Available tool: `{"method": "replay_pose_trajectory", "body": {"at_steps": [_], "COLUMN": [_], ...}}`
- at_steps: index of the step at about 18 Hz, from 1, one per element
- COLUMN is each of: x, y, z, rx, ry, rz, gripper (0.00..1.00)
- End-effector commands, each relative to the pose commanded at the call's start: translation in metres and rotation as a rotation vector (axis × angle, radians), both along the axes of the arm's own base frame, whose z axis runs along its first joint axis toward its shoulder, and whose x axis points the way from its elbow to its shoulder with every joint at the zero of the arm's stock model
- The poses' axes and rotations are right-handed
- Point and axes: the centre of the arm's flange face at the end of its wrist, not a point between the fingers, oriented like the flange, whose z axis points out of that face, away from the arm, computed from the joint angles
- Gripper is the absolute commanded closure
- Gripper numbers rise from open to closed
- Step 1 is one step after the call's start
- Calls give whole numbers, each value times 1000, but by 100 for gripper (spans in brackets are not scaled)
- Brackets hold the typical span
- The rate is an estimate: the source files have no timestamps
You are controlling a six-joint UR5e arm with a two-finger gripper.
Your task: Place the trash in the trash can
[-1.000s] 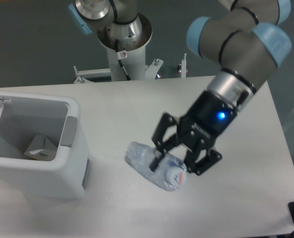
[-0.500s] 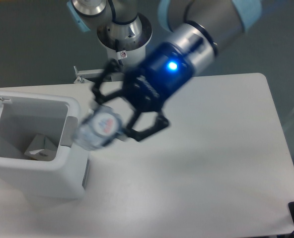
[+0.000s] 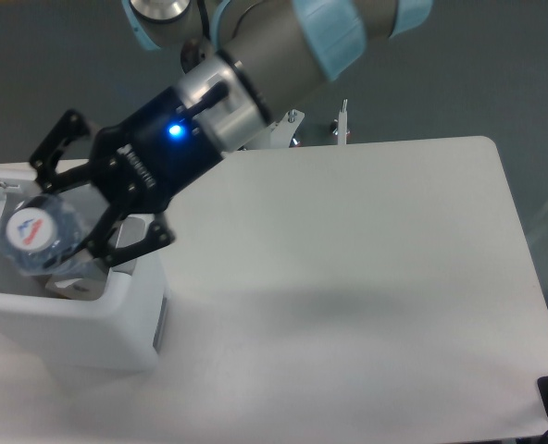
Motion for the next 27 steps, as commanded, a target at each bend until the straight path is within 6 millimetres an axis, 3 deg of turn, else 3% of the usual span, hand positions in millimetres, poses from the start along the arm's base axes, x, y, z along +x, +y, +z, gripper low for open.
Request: {"method": "replay_pose_trajectory", "body": {"at_steps": [1, 3, 6, 13, 17, 20, 23, 27], "x": [5, 9, 8, -11, -101, -160, -234, -273], "y": [-2, -4, -5, -6, -39, -63, -96, -120], "z": [-2, -6, -6, -13, -26, -57, -97, -125], "rx": [-5, -12, -11, -16, -27, -55, -82, -215], "ry": [-4, -10, -9, -13, -28, -59, -91, -10], "rz": [-5, -6, -5, 18, 154, 239, 337, 459], "gripper": [47, 28, 12, 0, 0, 0, 0, 0]}}
